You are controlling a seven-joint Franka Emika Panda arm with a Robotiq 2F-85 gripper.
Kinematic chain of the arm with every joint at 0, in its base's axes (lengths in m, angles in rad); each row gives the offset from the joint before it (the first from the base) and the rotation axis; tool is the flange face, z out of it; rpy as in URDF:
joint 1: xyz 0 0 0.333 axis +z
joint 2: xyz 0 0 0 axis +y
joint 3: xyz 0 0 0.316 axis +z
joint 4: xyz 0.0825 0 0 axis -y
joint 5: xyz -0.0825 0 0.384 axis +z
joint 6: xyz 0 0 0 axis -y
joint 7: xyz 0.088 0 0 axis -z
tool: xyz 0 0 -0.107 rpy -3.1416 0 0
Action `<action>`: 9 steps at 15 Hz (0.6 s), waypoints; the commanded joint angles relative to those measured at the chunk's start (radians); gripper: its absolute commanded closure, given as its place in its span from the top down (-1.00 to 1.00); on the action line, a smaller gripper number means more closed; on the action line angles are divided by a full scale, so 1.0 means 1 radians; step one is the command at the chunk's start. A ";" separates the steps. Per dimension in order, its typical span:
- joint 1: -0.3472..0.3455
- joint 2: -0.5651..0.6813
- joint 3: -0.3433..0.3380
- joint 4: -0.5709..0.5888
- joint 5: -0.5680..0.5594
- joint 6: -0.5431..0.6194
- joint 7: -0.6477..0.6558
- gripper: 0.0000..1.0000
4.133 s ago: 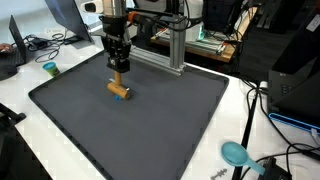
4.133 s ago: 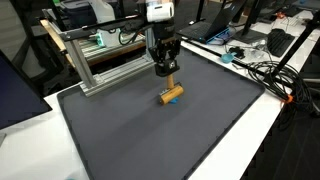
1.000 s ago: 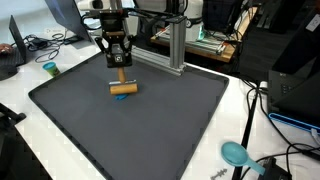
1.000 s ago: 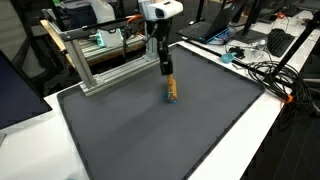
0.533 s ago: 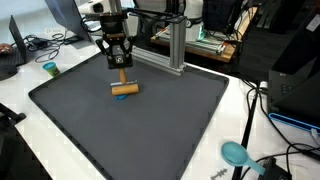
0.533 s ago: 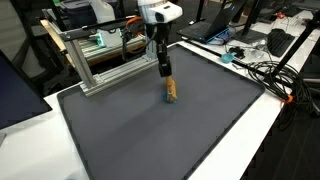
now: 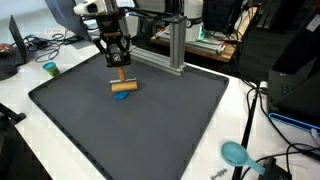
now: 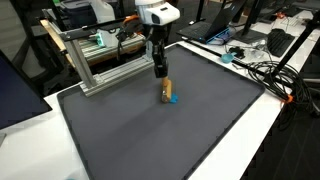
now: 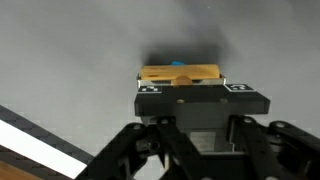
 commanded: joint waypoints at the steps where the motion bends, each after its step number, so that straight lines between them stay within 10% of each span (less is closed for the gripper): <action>1: -0.007 0.059 -0.011 0.032 -0.022 -0.011 0.023 -0.57; 9: -0.046 -0.077 0.016 -0.044 0.064 0.090 -0.155 -0.57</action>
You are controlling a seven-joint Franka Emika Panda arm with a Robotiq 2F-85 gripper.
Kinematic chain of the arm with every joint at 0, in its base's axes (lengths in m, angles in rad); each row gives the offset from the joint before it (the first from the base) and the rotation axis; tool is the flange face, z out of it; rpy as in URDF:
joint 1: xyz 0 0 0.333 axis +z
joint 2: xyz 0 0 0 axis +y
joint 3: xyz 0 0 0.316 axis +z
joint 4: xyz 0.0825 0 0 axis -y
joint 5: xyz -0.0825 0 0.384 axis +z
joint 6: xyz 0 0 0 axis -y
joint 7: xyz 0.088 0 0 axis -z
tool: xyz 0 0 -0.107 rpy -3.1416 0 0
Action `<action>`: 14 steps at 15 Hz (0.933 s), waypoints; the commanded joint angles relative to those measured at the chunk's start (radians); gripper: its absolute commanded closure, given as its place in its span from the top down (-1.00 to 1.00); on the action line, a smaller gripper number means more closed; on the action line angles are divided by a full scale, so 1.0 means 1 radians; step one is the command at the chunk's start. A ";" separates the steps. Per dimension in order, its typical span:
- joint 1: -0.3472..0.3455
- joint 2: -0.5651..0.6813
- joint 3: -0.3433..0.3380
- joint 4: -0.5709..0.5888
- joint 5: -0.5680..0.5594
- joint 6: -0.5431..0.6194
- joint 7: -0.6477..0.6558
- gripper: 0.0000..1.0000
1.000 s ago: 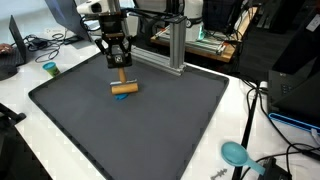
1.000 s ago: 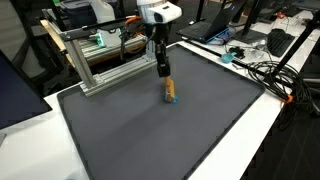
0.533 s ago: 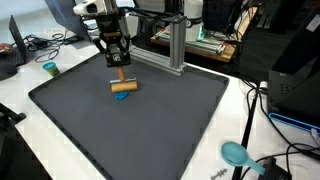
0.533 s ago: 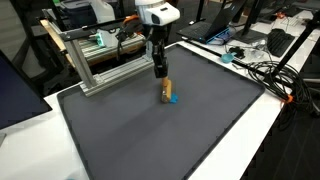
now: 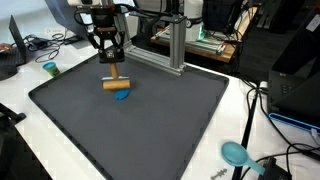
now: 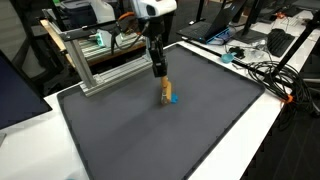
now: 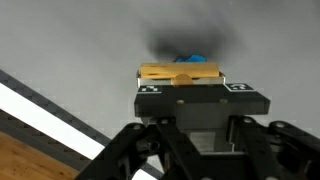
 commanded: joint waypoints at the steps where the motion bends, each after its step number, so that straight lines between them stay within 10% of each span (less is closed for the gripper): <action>1: -0.018 -0.043 0.012 -0.031 0.047 0.029 -0.098 -0.57; 14: -0.007 0.074 0.030 0.024 0.110 -0.022 -0.097 -0.57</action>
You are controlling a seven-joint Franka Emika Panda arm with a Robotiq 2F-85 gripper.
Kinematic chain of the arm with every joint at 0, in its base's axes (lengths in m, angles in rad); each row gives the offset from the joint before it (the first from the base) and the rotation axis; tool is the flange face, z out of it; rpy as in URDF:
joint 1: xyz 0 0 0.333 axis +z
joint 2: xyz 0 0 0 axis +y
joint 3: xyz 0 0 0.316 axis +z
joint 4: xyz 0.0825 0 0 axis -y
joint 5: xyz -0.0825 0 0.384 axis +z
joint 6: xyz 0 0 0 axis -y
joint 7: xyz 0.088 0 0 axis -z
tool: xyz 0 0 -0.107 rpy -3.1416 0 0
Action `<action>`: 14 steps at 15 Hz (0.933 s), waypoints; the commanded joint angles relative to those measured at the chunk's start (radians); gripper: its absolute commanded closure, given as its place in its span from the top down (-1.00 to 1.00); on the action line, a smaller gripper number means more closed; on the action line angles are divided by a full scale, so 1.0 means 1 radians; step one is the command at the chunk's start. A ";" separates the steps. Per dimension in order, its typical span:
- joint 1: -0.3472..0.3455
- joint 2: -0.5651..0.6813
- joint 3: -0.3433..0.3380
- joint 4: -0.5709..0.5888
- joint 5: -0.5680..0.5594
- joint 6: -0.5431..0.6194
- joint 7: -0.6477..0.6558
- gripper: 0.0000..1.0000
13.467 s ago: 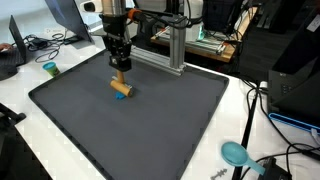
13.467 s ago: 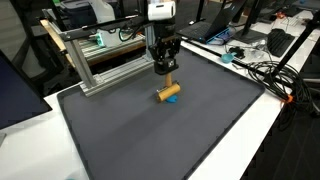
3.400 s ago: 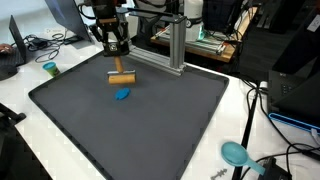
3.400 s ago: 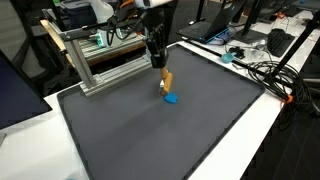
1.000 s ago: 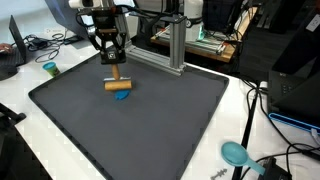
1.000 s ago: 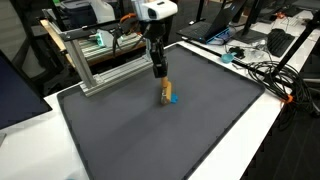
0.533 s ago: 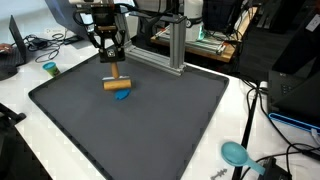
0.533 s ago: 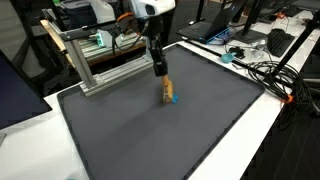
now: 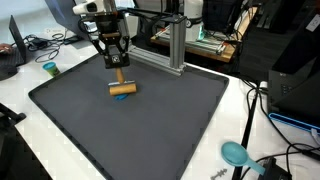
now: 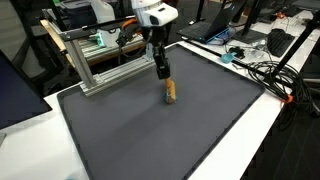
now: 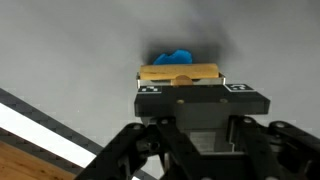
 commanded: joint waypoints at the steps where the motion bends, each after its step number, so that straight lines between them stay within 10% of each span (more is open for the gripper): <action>1: 0.002 0.038 0.006 0.023 0.000 -0.017 0.007 -0.57; 14: -0.001 0.072 0.034 0.059 0.032 -0.033 0.033 -0.57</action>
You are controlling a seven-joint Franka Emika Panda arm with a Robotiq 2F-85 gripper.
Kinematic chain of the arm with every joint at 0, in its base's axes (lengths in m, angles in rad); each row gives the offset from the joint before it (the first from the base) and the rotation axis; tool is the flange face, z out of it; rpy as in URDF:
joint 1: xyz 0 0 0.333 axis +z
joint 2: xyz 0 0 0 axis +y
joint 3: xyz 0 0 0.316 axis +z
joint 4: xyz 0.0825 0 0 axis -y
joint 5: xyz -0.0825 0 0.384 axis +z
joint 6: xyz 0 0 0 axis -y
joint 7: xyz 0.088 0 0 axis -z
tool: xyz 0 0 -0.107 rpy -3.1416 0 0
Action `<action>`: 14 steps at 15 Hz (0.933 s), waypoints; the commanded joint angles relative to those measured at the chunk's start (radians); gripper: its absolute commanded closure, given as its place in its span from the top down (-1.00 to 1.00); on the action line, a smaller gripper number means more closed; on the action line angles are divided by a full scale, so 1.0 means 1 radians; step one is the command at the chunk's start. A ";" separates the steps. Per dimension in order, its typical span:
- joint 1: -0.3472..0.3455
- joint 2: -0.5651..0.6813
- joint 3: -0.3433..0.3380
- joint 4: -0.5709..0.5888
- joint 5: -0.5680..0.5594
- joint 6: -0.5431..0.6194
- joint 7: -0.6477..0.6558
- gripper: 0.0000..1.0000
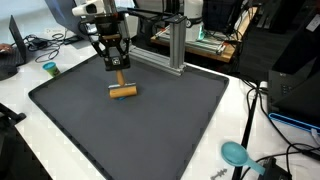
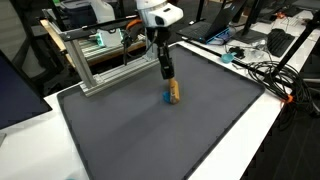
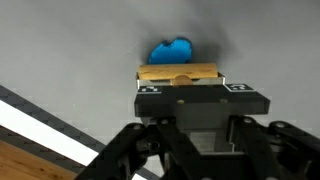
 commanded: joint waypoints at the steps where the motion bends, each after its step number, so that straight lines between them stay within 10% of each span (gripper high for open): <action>1: -0.004 0.052 0.017 0.034 0.034 -0.032 0.010 -0.57; 14: -0.015 -0.063 0.013 -0.009 0.164 0.085 0.098 -0.57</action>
